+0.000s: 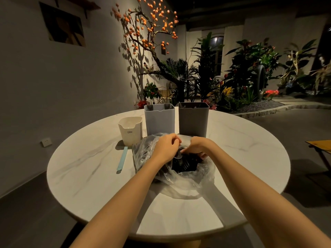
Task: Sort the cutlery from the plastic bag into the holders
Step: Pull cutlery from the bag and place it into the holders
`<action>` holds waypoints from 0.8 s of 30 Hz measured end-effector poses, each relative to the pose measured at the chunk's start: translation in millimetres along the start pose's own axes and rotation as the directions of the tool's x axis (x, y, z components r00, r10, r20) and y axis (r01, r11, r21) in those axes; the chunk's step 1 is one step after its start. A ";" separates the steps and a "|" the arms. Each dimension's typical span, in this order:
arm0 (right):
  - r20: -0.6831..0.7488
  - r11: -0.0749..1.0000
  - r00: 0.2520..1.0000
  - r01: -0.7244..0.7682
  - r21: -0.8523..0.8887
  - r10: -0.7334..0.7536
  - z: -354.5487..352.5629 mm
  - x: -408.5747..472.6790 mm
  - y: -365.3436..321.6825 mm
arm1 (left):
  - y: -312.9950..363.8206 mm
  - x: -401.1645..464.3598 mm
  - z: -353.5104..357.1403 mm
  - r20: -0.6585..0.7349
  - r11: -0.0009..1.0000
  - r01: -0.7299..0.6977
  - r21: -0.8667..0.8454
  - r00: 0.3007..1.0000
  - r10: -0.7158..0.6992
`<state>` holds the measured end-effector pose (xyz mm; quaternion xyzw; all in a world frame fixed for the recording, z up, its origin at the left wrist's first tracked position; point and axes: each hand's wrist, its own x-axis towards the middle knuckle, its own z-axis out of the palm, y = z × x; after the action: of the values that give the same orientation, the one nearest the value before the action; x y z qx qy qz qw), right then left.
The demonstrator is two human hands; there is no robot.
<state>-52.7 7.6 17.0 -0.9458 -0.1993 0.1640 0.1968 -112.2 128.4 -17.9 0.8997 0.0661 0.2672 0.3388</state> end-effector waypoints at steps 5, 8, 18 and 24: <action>0.029 0.999 0.999 -0.039 0.005 0.039 -2.2 2.7 0.7 | -0.1 0.8 1.6 0.003 1.000 0.004 0.012 1.000 -0.005; 0.037 0.997 0.997 -0.074 0.033 0.073 -2.3 2.3 2.6 | -0.1 0.3 1.4 0.006 1.000 0.001 -0.003 1.000 -0.001; 0.066 0.958 0.994 -0.097 0.271 0.082 -7.7 2.3 7.8 | 3.8 -1.9 -1.4 0.031 0.998 -0.043 -0.038 0.999 0.044; 0.060 0.955 0.998 -0.046 0.293 0.030 -16.5 1.7 14.9 | 12.0 -4.4 -1.6 -0.049 0.989 -0.143 -0.032 0.989 0.142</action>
<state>-40.2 -9.4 24.5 -0.9048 -0.1598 0.2214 0.3268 -117.5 118.9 -11.0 0.8895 0.0048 0.3127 0.3332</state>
